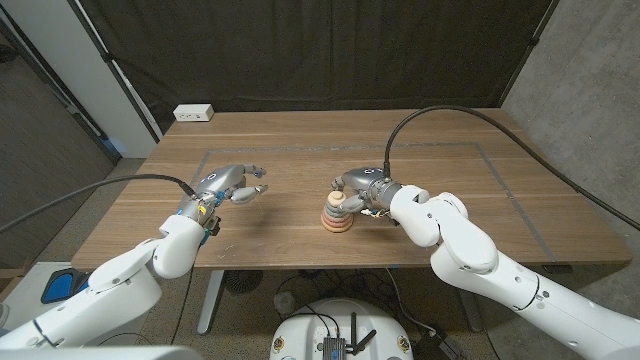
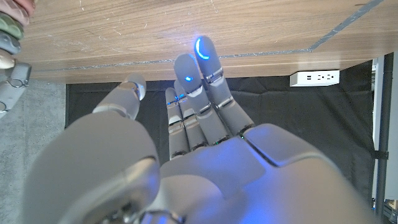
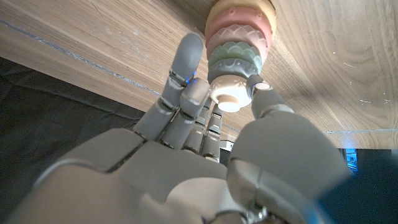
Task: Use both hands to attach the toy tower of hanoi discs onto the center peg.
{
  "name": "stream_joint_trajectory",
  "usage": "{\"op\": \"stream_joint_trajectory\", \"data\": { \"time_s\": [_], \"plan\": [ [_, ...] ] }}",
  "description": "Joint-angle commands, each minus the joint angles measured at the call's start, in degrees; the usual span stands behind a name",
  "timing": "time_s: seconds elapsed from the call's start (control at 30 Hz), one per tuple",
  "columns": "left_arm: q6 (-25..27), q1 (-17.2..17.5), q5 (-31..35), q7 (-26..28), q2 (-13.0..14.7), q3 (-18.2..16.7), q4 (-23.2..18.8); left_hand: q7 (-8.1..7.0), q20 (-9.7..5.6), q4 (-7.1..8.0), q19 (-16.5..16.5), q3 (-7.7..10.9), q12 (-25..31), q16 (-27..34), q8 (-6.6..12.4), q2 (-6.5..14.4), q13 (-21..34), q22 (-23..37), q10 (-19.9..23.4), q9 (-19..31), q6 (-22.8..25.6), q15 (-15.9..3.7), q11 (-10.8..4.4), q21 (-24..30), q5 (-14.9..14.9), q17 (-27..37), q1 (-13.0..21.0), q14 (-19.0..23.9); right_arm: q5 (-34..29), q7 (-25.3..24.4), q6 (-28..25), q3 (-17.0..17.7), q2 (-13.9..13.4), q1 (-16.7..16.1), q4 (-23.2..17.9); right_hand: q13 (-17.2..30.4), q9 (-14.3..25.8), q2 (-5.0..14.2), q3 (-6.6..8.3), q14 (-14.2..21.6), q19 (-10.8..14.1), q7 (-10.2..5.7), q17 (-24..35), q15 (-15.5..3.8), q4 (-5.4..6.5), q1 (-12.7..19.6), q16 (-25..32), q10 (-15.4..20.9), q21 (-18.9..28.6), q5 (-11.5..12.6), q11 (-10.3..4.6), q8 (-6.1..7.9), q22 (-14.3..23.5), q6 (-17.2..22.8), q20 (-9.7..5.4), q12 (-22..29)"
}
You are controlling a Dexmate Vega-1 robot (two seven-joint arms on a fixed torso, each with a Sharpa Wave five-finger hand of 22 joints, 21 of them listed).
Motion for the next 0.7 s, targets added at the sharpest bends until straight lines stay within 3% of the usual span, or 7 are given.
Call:
{"op": "stream_joint_trajectory", "data": {
  "time_s": [0.03, 0.37, 0.53, 0.7],
  "plan": [
    [-0.21, -0.51, -0.35, 0.42, 0.13, 0.05, 0.24, -0.3, -5.94, -0.06, 0.06, 0.34, 0.24, 0.3, -0.06, -0.1, 0.06, 0.05, 0.47, 0.07, 0.46, -3.59, -0.18, 0.28, 0.03, -0.04, -0.64, 0.32, -1.64, 1.12, 0.61, 0.8, 0.56, -0.37, -0.49, -0.24, 0.05, -0.78, -0.12, 0.2, -0.31, 0.28, 0.39, -1.23, -0.03, -0.18, 0.1, -1.19, -0.23, -0.23, 0.34, -0.41, -0.01, -1.04, -0.86, -0.05],
    [0.76, -1.68, -1.39, -0.41, -0.24, 0.72, -0.02, -0.25, -5.98, -0.1, 0.04, 0.46, 0.15, 0.42, -0.08, -0.11, 0.05, 0.04, 0.29, 0.08, 0.52, -3.58, -0.1, 0.28, 0.03, 0.01, -0.72, 0.33, -0.49, -0.22, -1.27, 3.85, 0.48, -2.86, -1.75, -0.73, 0.25, -1.17, -0.3, 0.01, -0.43, 1.16, 0.32, -1.22, 0.02, -0.77, -0.13, -1.6, -0.55, -0.46, 0.18, 0.07, -0.05, -0.32, -0.86, 0.26],
    [3.61, -1.96, -1.7, -1.7, 0.04, 0.76, -1.38, -0.2, -6.01, -0.13, -0.18, 0.52, -0.1, 0.44, -0.37, -0.17, 0.09, 0.04, -0.44, 0.07, -0.24, -3.59, 0.13, 0.22, 0.03, 0.02, -0.75, 0.24, 3.06, -3.57, -2.66, 7.55, -0.84, -5.76, -3.45, -0.92, 0.96, 0.24, 0.39, -0.38, -0.04, 2.47, -0.33, -1.29, -0.07, -0.34, -1.26, 2.12, -0.94, -0.3, -1.06, 1.4, 0.05, 2.01, -0.91, 2.08],
    [6.52, -3.23, -1.07, -2.75, 0.68, 2.04, -2.41, 0.21, -5.6, -0.22, -1.13, 0.62, -0.93, 0.16, -1.03, -0.37, -0.12, 0.09, -2.85, 0.03, -2.41, -3.55, 0.55, 0.07, 0.06, -0.07, -0.71, -0.61, 4.68, -6.25, -4.14, 9.39, -2.18, -7.81, -4.54, -0.74, 1.24, 0.76, 0.62, 0.31, 0.23, 2.54, 0.13, -1.28, -0.09, -0.16, -0.82, 2.8, -0.94, -0.23, -0.96, 1.74, 0.1, 2.6, -0.91, 2.41]
  ]
}}
